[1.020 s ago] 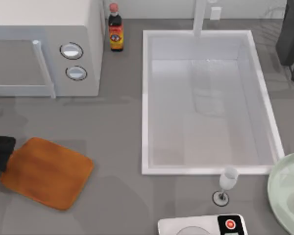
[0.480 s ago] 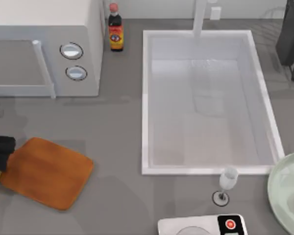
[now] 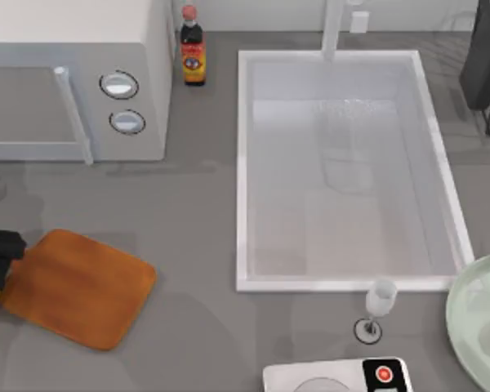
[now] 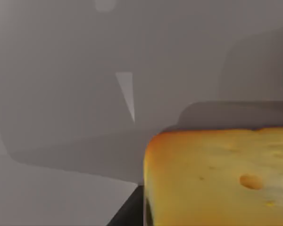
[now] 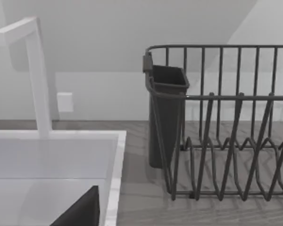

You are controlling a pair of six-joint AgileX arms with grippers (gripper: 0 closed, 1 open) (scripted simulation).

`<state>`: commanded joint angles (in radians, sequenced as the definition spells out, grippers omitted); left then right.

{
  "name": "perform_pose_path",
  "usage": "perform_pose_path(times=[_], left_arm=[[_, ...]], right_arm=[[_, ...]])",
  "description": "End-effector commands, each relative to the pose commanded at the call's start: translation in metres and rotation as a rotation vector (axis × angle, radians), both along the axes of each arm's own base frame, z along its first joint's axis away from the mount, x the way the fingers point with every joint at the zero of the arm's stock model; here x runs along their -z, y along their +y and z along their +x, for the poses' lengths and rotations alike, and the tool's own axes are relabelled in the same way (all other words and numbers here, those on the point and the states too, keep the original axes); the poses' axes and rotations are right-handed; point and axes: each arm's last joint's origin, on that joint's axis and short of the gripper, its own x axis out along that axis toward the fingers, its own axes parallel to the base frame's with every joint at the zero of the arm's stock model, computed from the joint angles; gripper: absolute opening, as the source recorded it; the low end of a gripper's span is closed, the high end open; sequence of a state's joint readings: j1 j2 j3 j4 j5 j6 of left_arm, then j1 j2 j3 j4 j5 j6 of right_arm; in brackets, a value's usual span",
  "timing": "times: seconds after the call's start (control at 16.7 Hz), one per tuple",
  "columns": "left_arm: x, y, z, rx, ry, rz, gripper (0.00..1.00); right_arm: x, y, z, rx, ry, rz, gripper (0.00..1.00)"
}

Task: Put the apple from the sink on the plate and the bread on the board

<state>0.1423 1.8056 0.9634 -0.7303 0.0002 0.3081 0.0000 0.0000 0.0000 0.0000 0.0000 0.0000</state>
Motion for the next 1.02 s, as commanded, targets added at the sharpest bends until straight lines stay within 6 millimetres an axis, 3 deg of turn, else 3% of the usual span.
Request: perform_pose_path(times=[0.36,0.54,0.72,1.02], left_arm=[[0.0,0.0,0.0,0.0,0.0,0.0,0.0],[-0.009,0.0,0.002,0.0,-0.018,-0.004,0.0],[-0.033,0.001,0.006,0.0,-0.015,-0.005,0.0],[-0.091,0.0,0.003,0.002,0.0,-0.007,0.0]], right_arm=[[0.0,0.0,0.0,0.0,0.0,0.0,1.0],[0.0,0.0,0.0,0.0,0.0,0.0,1.0],[0.0,0.0,0.0,0.0,0.0,0.0,1.0],[0.0,0.0,0.0,0.0,0.0,0.0,1.0]])
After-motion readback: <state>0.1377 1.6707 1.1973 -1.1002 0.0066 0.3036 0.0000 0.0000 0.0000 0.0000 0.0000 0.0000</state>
